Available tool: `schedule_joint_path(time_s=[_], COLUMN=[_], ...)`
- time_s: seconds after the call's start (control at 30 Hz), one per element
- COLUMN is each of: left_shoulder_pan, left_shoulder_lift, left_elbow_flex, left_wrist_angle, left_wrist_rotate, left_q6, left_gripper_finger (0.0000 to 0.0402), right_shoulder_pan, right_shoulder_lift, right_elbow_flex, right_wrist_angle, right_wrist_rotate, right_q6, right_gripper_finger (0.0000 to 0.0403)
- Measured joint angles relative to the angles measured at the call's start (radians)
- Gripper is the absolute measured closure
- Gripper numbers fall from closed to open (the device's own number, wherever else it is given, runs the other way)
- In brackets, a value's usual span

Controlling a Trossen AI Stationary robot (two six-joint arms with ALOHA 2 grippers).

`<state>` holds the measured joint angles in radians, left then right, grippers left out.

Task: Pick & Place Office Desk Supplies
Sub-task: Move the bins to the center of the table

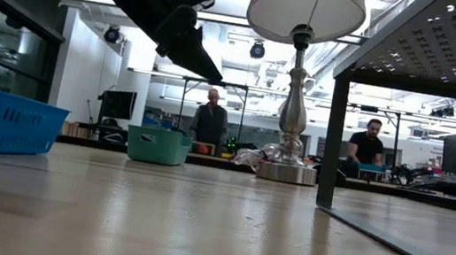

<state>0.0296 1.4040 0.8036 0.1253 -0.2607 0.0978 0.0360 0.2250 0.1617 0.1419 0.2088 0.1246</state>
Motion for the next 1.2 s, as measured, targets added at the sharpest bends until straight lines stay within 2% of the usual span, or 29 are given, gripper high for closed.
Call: schedule_joint_path(time_s=[0.47, 0.83, 1.2], left_shoulder_pan=[0.000, 0.000, 0.000], left_shoulder_lift=[0.000, 0.000, 0.000], left_elbow_flex=[0.000, 0.000, 0.000], left_wrist_angle=[0.005, 0.005, 0.005], left_wrist_rotate=[0.000, -0.001, -0.001], left_q6=[0.000, 0.000, 0.000], left_gripper_finger=[0.0285, 0.0285, 0.0285], right_shoulder_pan=[0.000, 0.001, 0.001], right_shoulder_lift=[-0.220, -0.218, -0.218], right_elbow_flex=[-0.091, -0.100, -0.100], right_wrist_angle=[0.004, 0.012, -0.087], right_wrist_rotate=[-0.009, -0.009, -0.010], right_q6=[-0.021, -0.004, 0.021], right_gripper_finger=[0.0277, 0.0277, 0.0277])
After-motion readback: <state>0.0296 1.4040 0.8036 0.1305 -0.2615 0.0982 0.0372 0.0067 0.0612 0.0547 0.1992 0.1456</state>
